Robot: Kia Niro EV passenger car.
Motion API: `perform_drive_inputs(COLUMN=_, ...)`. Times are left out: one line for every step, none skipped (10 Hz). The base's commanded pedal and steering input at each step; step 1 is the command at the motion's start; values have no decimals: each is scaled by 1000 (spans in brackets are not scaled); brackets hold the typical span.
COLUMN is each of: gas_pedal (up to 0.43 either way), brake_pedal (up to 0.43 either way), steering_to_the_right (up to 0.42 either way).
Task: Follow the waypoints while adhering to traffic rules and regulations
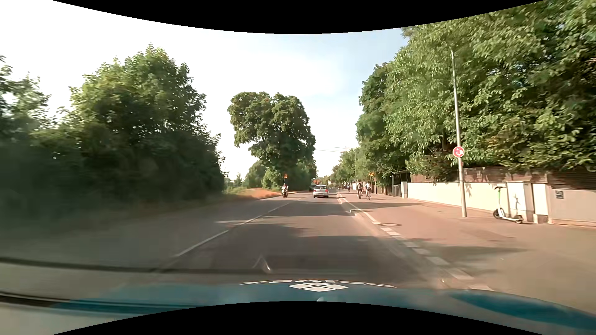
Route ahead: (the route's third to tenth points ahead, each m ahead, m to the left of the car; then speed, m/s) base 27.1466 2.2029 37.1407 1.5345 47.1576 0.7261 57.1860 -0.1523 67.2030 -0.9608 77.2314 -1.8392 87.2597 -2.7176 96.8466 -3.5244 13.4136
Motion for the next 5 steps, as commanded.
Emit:
perform_drive_inputs(gas_pedal=169, brake_pedal=0, steering_to_the_right=26)
perform_drive_inputs(gas_pedal=169, brake_pedal=0, steering_to_the_right=23)
perform_drive_inputs(gas_pedal=169, brake_pedal=0, steering_to_the_right=21)
perform_drive_inputs(gas_pedal=169, brake_pedal=0, steering_to_the_right=21)
perform_drive_inputs(gas_pedal=169, brake_pedal=0, steering_to_the_right=21)
